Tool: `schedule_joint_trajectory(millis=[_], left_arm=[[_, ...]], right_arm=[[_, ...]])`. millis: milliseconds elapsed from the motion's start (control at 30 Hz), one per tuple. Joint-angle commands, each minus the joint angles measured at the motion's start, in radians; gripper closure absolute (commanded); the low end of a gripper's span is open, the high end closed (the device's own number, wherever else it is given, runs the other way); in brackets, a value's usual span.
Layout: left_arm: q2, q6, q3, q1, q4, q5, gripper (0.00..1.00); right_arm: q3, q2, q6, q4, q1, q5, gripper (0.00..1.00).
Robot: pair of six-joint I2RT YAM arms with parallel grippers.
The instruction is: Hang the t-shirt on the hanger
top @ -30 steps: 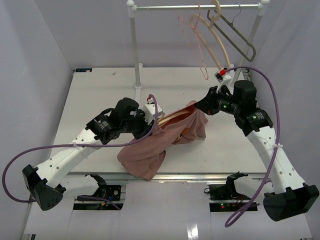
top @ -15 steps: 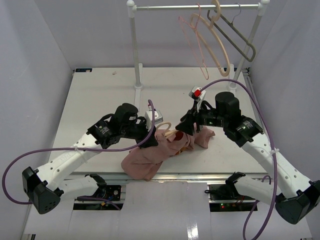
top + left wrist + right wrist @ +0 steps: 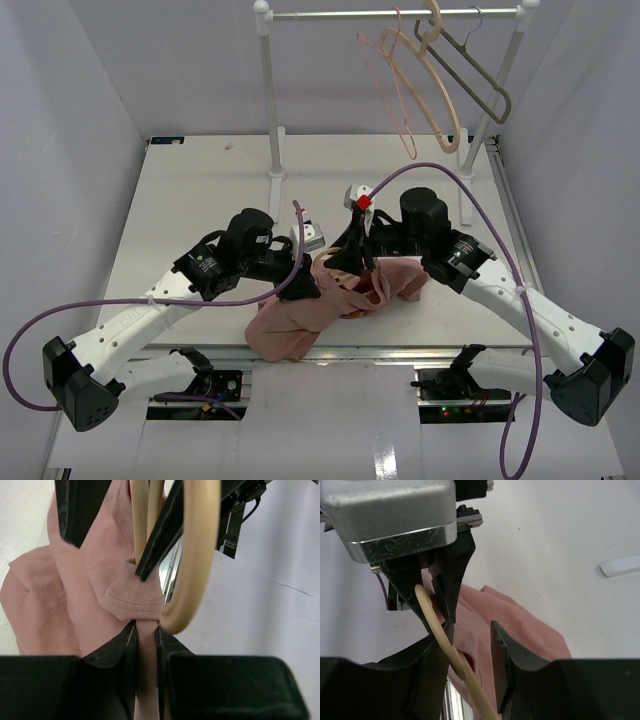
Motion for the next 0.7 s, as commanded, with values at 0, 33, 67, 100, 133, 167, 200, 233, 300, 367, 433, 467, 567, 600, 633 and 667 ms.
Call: schedule_joint_trajectory(millis=[0, 33, 67, 100, 133, 167, 200, 233, 300, 367, 433, 467, 567, 600, 633, 667], left_arm=[[-0.031, -0.029, 0.012, -0.005, 0.068, 0.084, 1.0], [-0.033, -0.043, 0.021, -0.005, 0.064, 0.068, 0.96], [-0.038, -0.061, 0.033, -0.005, 0.057, 0.043, 0.89], [-0.043, -0.077, 0.049, -0.005, 0.048, 0.016, 0.8], [-0.049, -0.08, 0.077, -0.005, 0.029, -0.02, 0.64], [-0.058, -0.083, 0.094, -0.004, 0.019, -0.043, 0.6], [-0.066, -0.085, 0.111, -0.003, 0.009, -0.066, 0.56], [-0.074, -0.091, 0.156, -0.003, -0.015, -0.093, 0.52], [-0.094, -0.098, 0.221, -0.003, -0.053, -0.198, 0.46], [-0.111, -0.105, 0.278, -0.003, -0.09, -0.299, 0.4], [-0.124, -0.109, 0.333, -0.005, -0.129, -0.38, 0.39], [-0.132, -0.109, 0.34, -0.004, -0.148, -0.426, 0.39], [-0.167, -0.113, 0.319, -0.004, -0.186, -0.57, 0.39], [-0.183, -0.115, 0.299, -0.005, -0.195, -0.609, 0.39], [-0.195, -0.117, 0.276, -0.004, -0.201, -0.634, 0.39], [-0.209, -0.12, 0.256, -0.003, -0.205, -0.656, 0.39]], right_arm=[[-0.052, -0.004, 0.056, 0.22, 0.015, 0.009, 0.79], [-0.063, -0.016, 0.071, 0.238, 0.015, 0.02, 0.86], [-0.067, -0.032, 0.082, 0.242, 0.015, 0.035, 0.89], [-0.071, -0.052, 0.092, 0.243, 0.014, 0.055, 0.92], [-0.073, -0.091, 0.099, 0.23, 0.014, 0.094, 0.92], [-0.068, -0.117, 0.1, 0.215, 0.013, 0.137, 0.92], [-0.062, -0.144, 0.1, 0.2, 0.013, 0.181, 0.92], [-0.053, -0.158, 0.099, 0.166, 0.013, 0.216, 0.92], [-0.029, -0.184, 0.095, 0.099, 0.006, 0.266, 0.92], [-0.012, -0.209, 0.097, 0.048, 0.0, 0.309, 0.92], [0.005, -0.225, 0.109, 0.024, -0.008, 0.335, 0.92], [0.027, -0.228, 0.112, 0.004, -0.008, 0.348, 0.92], [0.097, -0.227, 0.118, -0.044, -0.01, 0.378, 0.92], [0.122, -0.225, 0.119, -0.058, -0.01, 0.385, 0.92], [0.144, -0.224, 0.12, -0.07, -0.01, 0.389, 0.92], [0.167, -0.223, 0.123, -0.082, -0.01, 0.39, 0.92]])
